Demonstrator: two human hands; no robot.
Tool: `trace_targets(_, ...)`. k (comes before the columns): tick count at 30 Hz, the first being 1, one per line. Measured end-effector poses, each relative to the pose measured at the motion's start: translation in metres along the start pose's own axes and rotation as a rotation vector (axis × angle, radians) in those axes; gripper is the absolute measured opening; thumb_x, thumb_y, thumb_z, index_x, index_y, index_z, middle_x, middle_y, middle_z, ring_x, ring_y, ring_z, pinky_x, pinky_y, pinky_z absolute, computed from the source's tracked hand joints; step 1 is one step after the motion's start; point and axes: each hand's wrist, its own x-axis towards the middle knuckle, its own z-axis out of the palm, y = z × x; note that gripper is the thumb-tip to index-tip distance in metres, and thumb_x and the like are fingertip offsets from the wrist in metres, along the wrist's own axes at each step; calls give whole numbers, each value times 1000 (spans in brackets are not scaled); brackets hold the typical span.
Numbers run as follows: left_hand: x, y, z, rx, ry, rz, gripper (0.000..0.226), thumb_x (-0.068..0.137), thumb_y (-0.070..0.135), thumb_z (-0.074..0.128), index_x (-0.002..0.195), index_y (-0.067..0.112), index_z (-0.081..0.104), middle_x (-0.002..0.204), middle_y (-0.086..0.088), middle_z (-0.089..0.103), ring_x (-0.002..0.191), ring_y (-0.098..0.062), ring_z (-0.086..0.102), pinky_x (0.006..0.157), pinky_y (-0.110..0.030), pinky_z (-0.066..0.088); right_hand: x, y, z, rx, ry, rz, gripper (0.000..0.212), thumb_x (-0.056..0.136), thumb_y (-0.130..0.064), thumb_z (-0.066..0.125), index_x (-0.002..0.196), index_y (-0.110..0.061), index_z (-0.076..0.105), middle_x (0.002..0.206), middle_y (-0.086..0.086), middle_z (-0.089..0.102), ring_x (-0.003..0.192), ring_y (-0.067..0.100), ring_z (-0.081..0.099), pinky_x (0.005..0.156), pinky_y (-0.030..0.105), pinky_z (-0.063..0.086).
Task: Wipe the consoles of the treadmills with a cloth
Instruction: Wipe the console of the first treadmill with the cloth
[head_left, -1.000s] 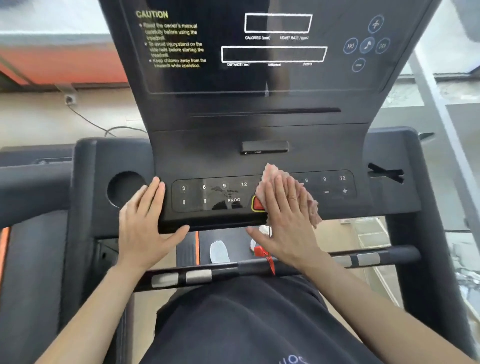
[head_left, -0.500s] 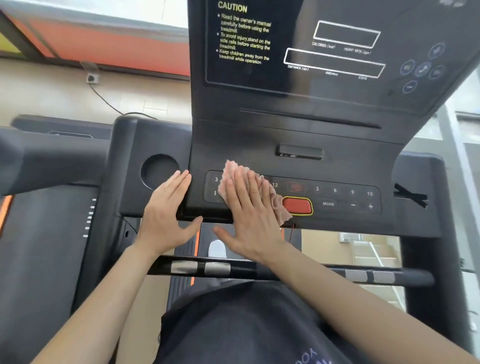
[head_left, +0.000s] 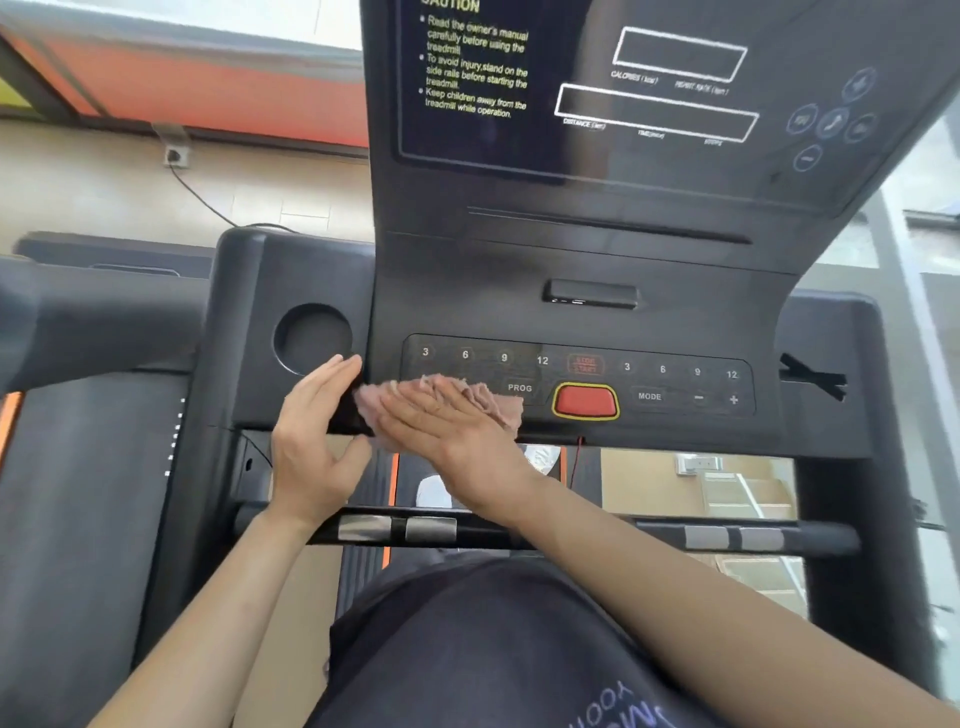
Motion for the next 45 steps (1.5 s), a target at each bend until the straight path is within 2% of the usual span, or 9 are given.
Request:
trace_targets(5,19,33,20,29,5,109,57,74,15,56,128,-2,67,132,-12,68,127,-34,60,111,-47,43,-44,9,-48,418,256,354,40,93,10,52,127,-5,65,109,2,77,100,27,69,89,48,54)
trace_targets(10,54,77,68,65,-130,210,51,80,24,63,127,8,70,133,-5,67,128,-29,58,112,-36,39,-82,36,-129,933,636,953,35,99,2,48,124,-13,67,121,-7,72,115,1,63,97,18,45)
trace_targets(15,80,113,111,181,-289,187,60,84,42,57,139,17,63,146,-1,58,140,-27,46,113,-46,40,-117,79,-176,1213,906,1176,65,81,6,39,140,-19,54,129,-12,70,132,15,57,115,42,43)
trace_targets(19,96,128,130,265,-373,147,68,84,45,59,147,21,54,158,-3,46,147,-29,37,117,-49,34,-131,103,-201,977,1060,1149,59,93,17,39,145,-12,42,108,-1,73,97,8,72,83,23,59)
trace_targets(23,102,134,139,312,-404,122,71,82,47,59,148,21,53,159,-4,44,146,-31,36,116,-51,37,-135,132,-207,758,1185,1142,31,92,1,63,119,-7,50,94,6,79,87,25,78,84,44,63)
trace_targets(28,104,137,143,323,-389,106,71,81,46,61,146,19,56,157,-4,46,142,-32,37,115,-50,42,-120,165,-207,282,1182,1262,5,85,-19,77,88,-22,74,73,-11,71,74,10,68,79,29,54)
trace_targets(33,102,137,144,337,-397,95,70,80,43,65,145,18,57,159,-3,45,143,-32,36,111,-50,45,-95,175,-188,196,1048,1239,9,89,-14,75,95,-10,81,99,6,72,80,-2,61,75,4,38)
trace_targets(37,101,136,144,336,-422,79,71,81,35,76,146,18,55,162,1,40,147,-29,31,112,-48,43,-80,169,-178,418,1146,1207,12,94,8,61,98,10,72,68,-8,56,53,-17,57,53,-2,39)
trace_targets(45,102,128,136,243,-446,105,70,83,35,67,149,17,52,165,2,37,154,-21,26,117,-33,31,-51,137,-153,283,780,695,19,87,1,73,103,-7,81,92,-5,66,84,-10,60,74,4,42)
